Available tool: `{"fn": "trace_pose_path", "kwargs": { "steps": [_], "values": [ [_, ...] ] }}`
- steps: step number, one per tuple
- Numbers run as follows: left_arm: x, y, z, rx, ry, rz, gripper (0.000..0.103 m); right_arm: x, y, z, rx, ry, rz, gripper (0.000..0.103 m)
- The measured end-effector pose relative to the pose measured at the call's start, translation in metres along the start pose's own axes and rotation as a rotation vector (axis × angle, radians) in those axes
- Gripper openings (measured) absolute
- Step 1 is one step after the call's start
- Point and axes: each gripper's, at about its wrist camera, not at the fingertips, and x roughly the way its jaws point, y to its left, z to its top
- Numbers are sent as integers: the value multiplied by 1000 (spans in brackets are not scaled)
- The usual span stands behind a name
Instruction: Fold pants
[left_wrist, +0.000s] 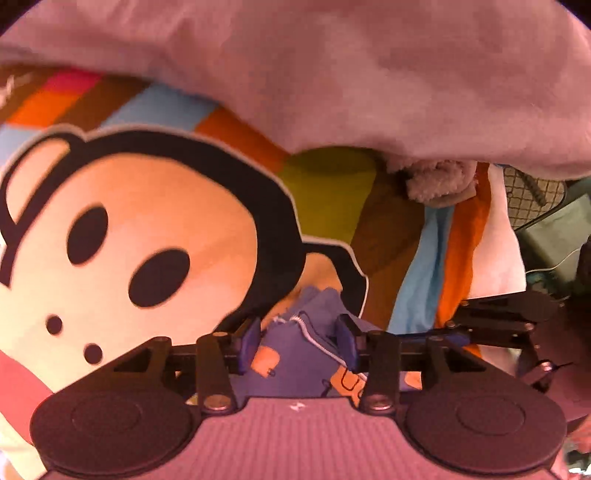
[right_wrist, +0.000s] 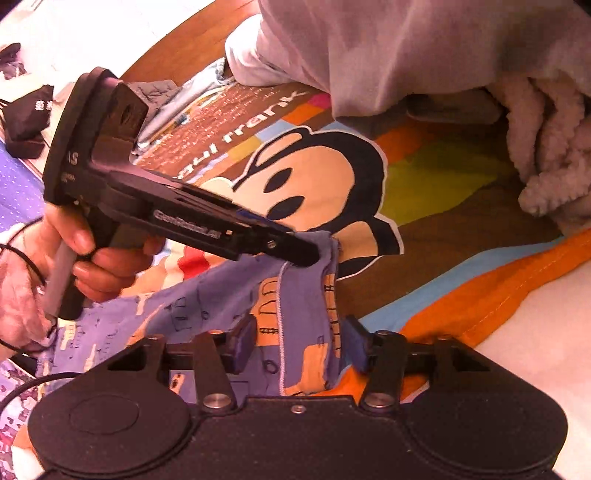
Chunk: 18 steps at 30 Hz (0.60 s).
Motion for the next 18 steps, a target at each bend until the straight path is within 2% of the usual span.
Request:
{"fn": "trace_pose_path", "kwargs": {
  "steps": [2, 4, 6, 9, 11, 14, 18],
  "values": [
    [2, 5, -1, -26, 15, -16, 48, 1, 0, 0, -5, 3, -14, 39],
    [5, 5, -2, -53, 19, -10, 41, 2, -1, -1, -10, 3, -21, 32],
    [4, -2, -5, -74, 11, 22, 37, 1, -1, -2, -14, -3, -37, 24],
    [-1, -21, -10, -31, -23, 105, 25, 0, 6, -5, -61, -9, -45, 14],
    [-6, -30, -13, -13, -40, 147, 20, 1, 12, -8, -96, -14, -54, 11],
    [-19, -37, -16, -19, -91, 170, 17, -3, 16, -11, -117, -41, -64, 8],
    [-36, -47, -16, -14, -172, 185, 15, -18, 15, -13, -107, -140, -69, 7]
  ]
}}
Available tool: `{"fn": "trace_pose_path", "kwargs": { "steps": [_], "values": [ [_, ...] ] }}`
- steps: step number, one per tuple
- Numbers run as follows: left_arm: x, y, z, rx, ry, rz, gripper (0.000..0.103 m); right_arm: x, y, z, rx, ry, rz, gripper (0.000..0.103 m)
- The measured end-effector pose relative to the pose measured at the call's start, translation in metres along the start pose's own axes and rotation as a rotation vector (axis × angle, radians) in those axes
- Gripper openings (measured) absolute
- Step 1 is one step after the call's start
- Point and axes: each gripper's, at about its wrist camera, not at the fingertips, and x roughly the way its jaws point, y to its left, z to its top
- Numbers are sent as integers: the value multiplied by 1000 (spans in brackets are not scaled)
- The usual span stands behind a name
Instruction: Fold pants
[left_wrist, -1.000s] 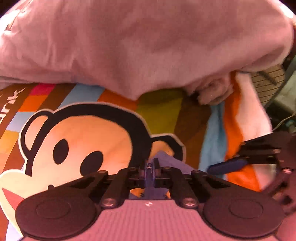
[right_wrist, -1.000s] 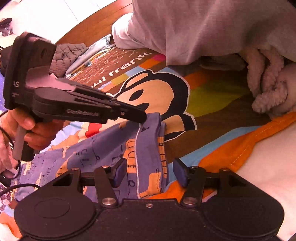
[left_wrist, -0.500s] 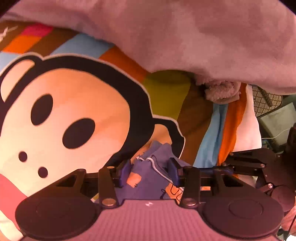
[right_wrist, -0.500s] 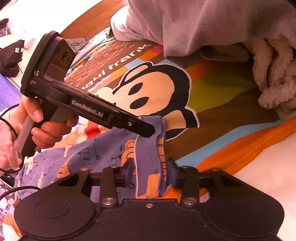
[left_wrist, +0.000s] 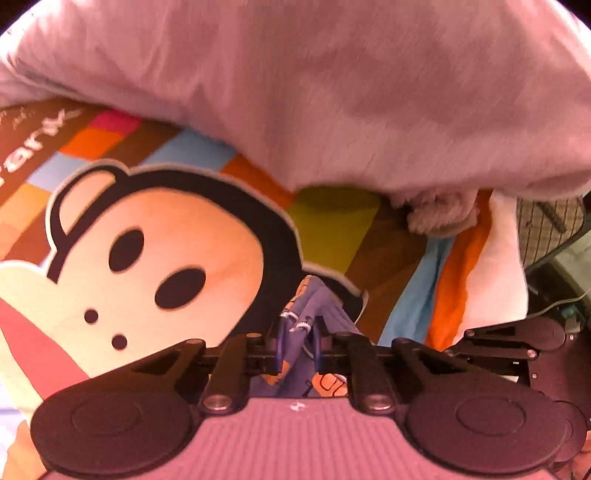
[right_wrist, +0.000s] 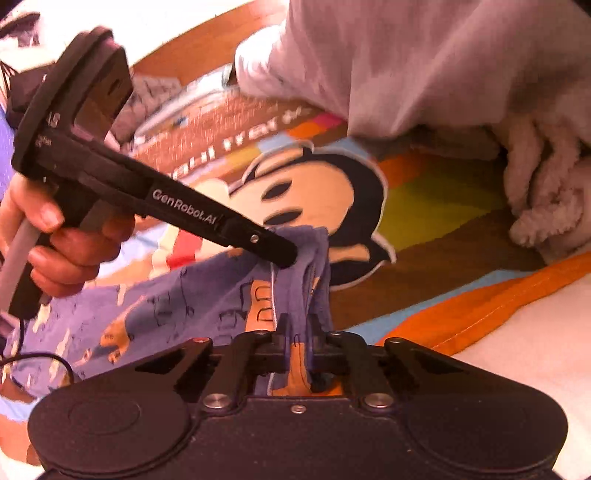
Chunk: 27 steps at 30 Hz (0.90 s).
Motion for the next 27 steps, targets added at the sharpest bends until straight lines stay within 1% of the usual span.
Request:
{"fn": "trace_pose_path", "kwargs": {
  "steps": [3, 6, 8, 10, 11, 12, 14, 15, 16, 17, 18, 19, 20, 21, 22, 23, 24, 25, 27],
  "values": [
    [-5, -11, 5, 35, -41, 22, 15, -11, -1, -1, -2, -70, -11, 7],
    [-4, -19, 9, 51, -72, 38, 15, -18, -3, 1, 9, -115, -27, 7],
    [1, -20, 12, 50, -84, 32, 15, -21, -7, 3, 36, -141, -52, 7],
    [14, -21, 13, 57, -75, 29, 16, -14, -11, 6, 59, -105, -98, 7],
    [22, -21, 11, 65, -57, 36, 16, -8, -11, 7, 60, -74, -117, 7],
    [33, -20, 9, 64, -43, 61, 19, -1, -11, 9, 60, -40, -135, 8],
    [41, -15, 4, 41, -51, 88, 25, 8, -11, 11, 65, 1, -186, 14],
    [41, -11, 1, 16, -72, 89, 36, 11, -11, 11, 60, 21, -200, 17],
    [37, -7, -1, -23, -107, 86, 57, 13, -10, 11, 55, 29, -206, 19],
    [30, -4, -4, -59, -145, 86, 65, 13, -8, 10, 48, 28, -216, 20],
    [22, -2, -8, -96, -190, 85, 77, 12, -6, 8, 40, 22, -226, 24],
    [13, 0, -13, -128, -233, 87, 80, 11, -4, 7, 32, 16, -234, 32],
    [5, 2, -18, -148, -260, 91, 81, 9, -1, 5, 27, 8, -236, 35],
    [-5, 3, -25, -166, -282, 99, 82, 8, 1, 5, 24, -3, -234, 42],
    [-15, 4, -36, -185, -307, 122, 84, 7, 4, 4, 21, -18, -231, 50],
    [-24, 5, -45, -197, -325, 148, 86, 5, 6, 4, 16, -35, -224, 53],
    [-34, 6, -58, -205, -341, 189, 86, 3, 8, 3, 9, -56, -214, 60],
    [-43, 7, -74, -208, -346, 242, 86, -1, 11, 1, 1, -80, -195, 65],
    [-61, 11, -113, -209, -343, 334, 87, -6, 18, 1, -20, -129, -112, 69]
  ]
}}
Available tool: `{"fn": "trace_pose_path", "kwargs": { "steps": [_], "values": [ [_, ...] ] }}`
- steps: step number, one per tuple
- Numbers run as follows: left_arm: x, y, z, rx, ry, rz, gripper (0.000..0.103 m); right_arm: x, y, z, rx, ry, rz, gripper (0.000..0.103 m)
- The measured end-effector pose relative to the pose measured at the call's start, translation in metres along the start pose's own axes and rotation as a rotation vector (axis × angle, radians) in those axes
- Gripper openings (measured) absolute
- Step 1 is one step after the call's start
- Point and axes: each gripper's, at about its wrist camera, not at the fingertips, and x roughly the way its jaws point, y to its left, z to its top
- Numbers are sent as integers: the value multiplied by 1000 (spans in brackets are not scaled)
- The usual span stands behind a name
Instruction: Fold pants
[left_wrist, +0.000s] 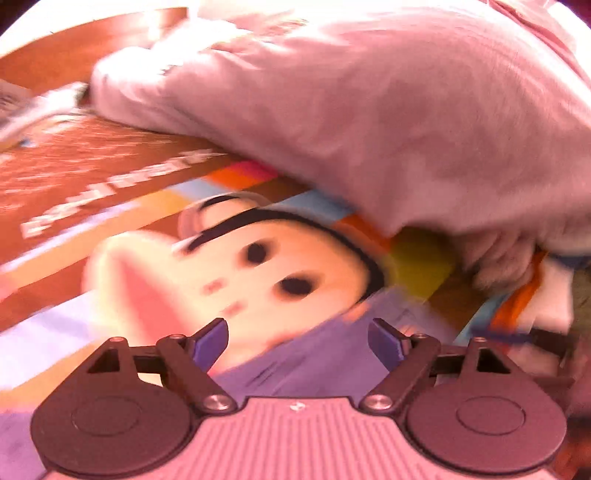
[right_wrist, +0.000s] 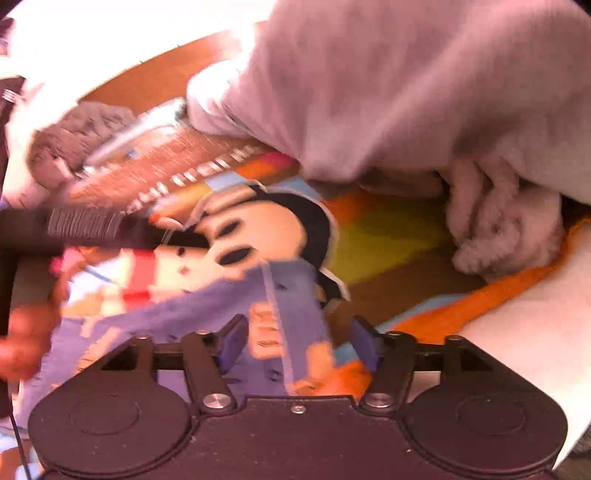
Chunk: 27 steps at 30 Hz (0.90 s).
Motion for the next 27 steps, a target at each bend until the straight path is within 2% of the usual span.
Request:
{"fn": "trace_pose_path", "kwargs": {
  "steps": [2, 3, 5, 6, 7, 9, 11, 14, 16, 19, 23, 24, 26, 27],
  "values": [
    [-21, 21, -26, 6, 12, 72, 87, -1, 10, -3, -39, -14, 122, 78],
    [-32, 36, -38, -7, 30, 108, 87, 2, 18, -5, -63, 7, 173, 82],
    [-49, 69, -62, -60, 90, 170, 87, 19, 35, -13, -107, 105, 230, 83],
    [-57, 87, -73, -89, 123, 199, 87, 31, 44, -19, -133, 175, 212, 85],
    [-66, 106, -83, -121, 154, 232, 86, 43, 53, -26, -179, 224, 158, 86],
    [-87, 141, -98, -175, 179, 273, 86, 45, 68, -31, -267, 208, 96, 87],
    [-111, 171, -107, -205, 170, 302, 87, 40, 71, -33, -283, 177, 76, 88],
    [-133, 205, -110, -204, 140, 352, 87, 33, 76, -28, -278, 133, 132, 89],
    [-135, 225, -106, -203, 128, 378, 87, 34, 85, -19, -266, 128, 194, 94],
    [-126, 251, -92, -199, 117, 364, 87, 58, 111, 2, -267, 172, 308, 95],
    [-108, 277, -81, -168, 160, 256, 87, 100, 161, 30, -331, 219, 518, 94],
    [-99, 280, -81, -150, 177, 238, 84, 113, 175, 35, -362, 238, 568, 90],
    [-83, 282, -79, -109, 217, 231, 69, 140, 206, 41, -426, 290, 641, 82],
    [-77, 281, -80, -92, 237, 227, 46, 152, 221, 42, -463, 313, 664, 78]
  ]
}}
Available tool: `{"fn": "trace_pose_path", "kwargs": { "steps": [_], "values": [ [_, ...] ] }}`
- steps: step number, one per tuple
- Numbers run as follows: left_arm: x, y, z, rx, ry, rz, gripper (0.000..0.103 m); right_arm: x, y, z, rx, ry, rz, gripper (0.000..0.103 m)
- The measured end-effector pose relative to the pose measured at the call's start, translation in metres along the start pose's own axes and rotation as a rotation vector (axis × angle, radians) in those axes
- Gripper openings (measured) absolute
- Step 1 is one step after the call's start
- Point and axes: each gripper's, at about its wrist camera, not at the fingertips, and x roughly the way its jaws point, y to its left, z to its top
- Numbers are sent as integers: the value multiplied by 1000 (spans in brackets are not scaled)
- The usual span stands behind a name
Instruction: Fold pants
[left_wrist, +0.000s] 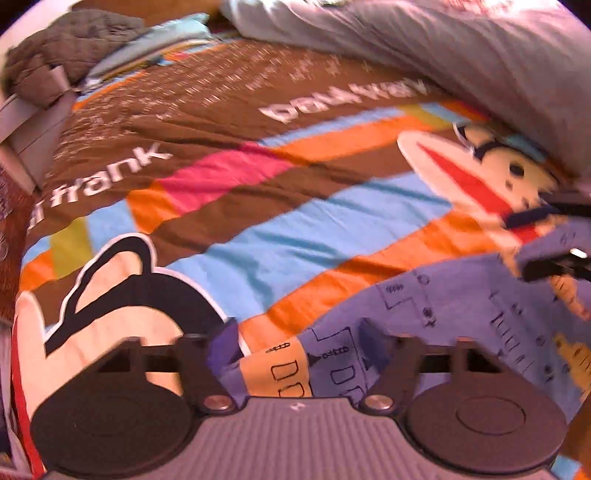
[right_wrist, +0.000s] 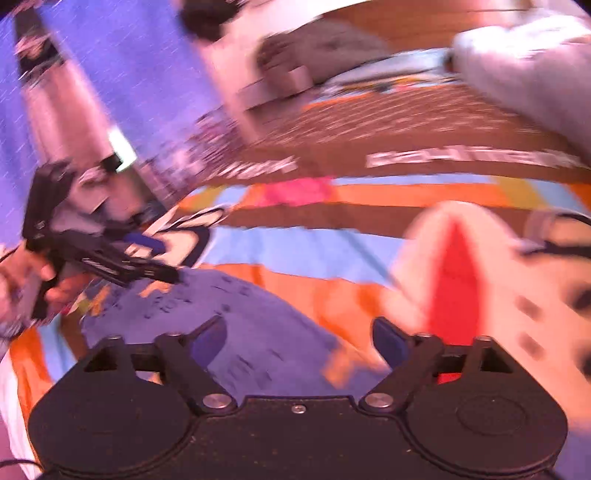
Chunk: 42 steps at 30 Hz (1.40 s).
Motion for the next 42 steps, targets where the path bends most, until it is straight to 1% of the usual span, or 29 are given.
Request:
{"fn": "trace_pose_path", "kwargs": {
  "steps": [1, 2, 3, 4, 5, 6, 7, 8, 9, 10, 12, 15, 18, 20, 22, 24, 25, 27, 28, 29, 30, 31, 32, 34, 36, 38, 39, 40, 42],
  "values": [
    [6, -2, 1, 20, 22, -1, 25, 15, 2, 9, -36, 26, 21, 73],
    [9, -5, 1, 38, 38, -4, 20, 29, 4, 15, -63, 49, 41, 70],
    [10, -7, -1, 50, 39, -9, 17, 41, 6, 21, -76, 71, 66, 64],
    [9, -9, -2, 63, 24, -13, 11, 51, 7, 25, -81, 93, 97, 59],
    [7, -11, -4, 76, 11, -25, 8, 60, 7, 28, -85, 110, 118, 57],
    [5, -11, -6, 83, -3, -34, 6, 65, 9, 31, -97, 124, 131, 52],
    [1, -13, -9, 88, -26, -42, 3, 68, 11, 32, -113, 133, 132, 42],
    [-2, -13, -9, 88, -39, -50, 2, 71, 14, 32, -134, 140, 121, 35],
    [-6, -14, -11, 87, -52, -54, 2, 70, 16, 30, -154, 146, 108, 20],
    [-11, -16, -14, 90, -66, -59, 2, 68, 19, 25, -168, 151, 98, 9],
    [-19, -18, -19, 99, -80, -74, 1, 62, 23, 19, -183, 144, 101, 3],
    [-31, -22, -28, 116, -79, -114, 1, 47, 34, 9, -195, 113, 110, 1],
    [-40, -30, -37, 143, -50, -116, 1, 30, 51, -4, -228, 100, 117, 0],
    [-47, -33, -41, 150, -46, -128, 1, 21, 63, -15, -250, 96, 110, 0],
    [-56, -31, -40, 122, -57, -156, 4, 18, 74, -27, -281, 106, 105, 0],
    [-61, -27, -34, 69, -76, -178, 6, 21, 81, -38, -306, 123, 98, 0],
    [-61, -25, -28, 40, -80, -181, 9, 23, 83, -43, -311, 131, 91, 0],
    [-57, -23, -14, -2, -84, -165, 14, 25, 83, -50, -304, 127, 88, 0],
    [-53, -23, -5, -14, -90, -160, 21, 25, 81, -50, -285, 117, 92, 0],
    [-47, -24, 5, -22, -93, -149, 26, 24, 80, -51, -268, 110, 95, 0],
    [-41, -25, 14, -33, -85, -133, 35, 23, 77, -51, -253, 102, 95, 0],
    [-32, -25, 25, -49, -62, -113, 39, 22, 75, -51, -240, 94, 90, 0],
    [-23, -26, 34, -65, -37, -94, 39, 21, 73, -51, -227, 87, 83, 1],
    [-4, -24, 49, -95, 8, -77, 39, 18, 68, -49, -203, 67, 70, 15],
    [15, -23, 56, -129, 75, -49, 39, 15, 64, -43, -220, 36, 44, 20],
    [32, -20, 61, -172, 161, -44, 38, 16, 59, -34, -255, 11, 1, 29],
    [37, -19, 60, -187, 181, -60, 36, 18, 56, -27, -269, 7, -13, 38],
    [39, -18, 59, -193, 189, -74, 36, 22, 52, -22, -276, 10, -13, 44],
    [40, -20, 57, -184, 185, -84, 36, 32, 44, -13, -291, 9, -19, 49]
  ]
}}
